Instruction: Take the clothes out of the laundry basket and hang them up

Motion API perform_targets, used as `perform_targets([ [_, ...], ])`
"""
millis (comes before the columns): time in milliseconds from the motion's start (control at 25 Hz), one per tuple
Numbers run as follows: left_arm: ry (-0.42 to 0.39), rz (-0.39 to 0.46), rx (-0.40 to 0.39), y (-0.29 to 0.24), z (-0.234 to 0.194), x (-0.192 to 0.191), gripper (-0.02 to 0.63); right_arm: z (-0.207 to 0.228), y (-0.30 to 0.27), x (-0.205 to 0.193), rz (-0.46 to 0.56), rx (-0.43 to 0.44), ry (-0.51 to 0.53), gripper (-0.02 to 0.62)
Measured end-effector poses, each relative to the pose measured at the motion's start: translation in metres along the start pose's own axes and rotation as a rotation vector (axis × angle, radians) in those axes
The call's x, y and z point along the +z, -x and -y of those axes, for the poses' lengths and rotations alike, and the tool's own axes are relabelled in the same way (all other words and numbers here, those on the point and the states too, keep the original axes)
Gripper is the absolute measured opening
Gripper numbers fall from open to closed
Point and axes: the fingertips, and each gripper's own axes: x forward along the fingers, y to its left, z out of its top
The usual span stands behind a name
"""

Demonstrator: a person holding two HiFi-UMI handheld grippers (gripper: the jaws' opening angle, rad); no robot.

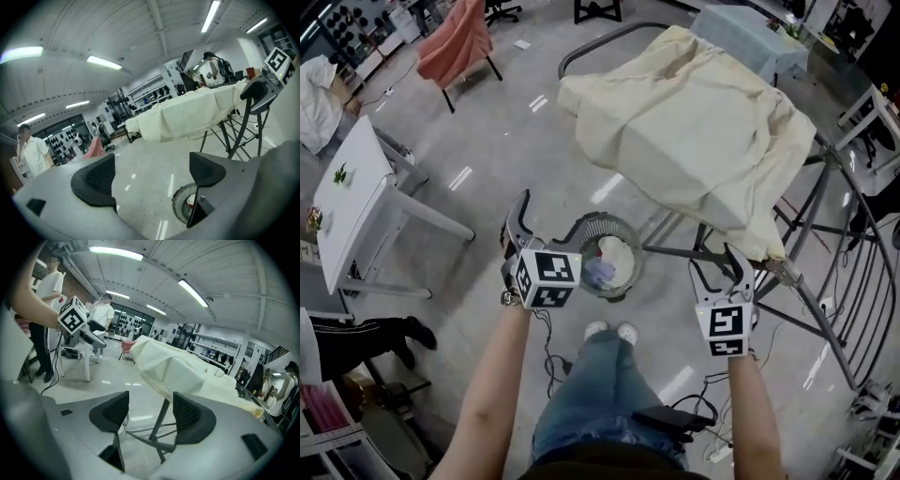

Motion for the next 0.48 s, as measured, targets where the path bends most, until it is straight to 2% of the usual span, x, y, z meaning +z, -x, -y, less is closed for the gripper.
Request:
perform_targets([
  [280, 0.062, -0.087, -0.045, -0.014, 0.017, -0.069, 0.489, -0.049, -0.031, -0.032, -0.079, 0.07, -0.073, 0.275],
  [480, 0.099, -0.179, -0.1, -0.039, 0.051, -0.131, 0.488, -0.083, -0.06, -0.07, -0.142, 0.098, -0.125, 0.275],
])
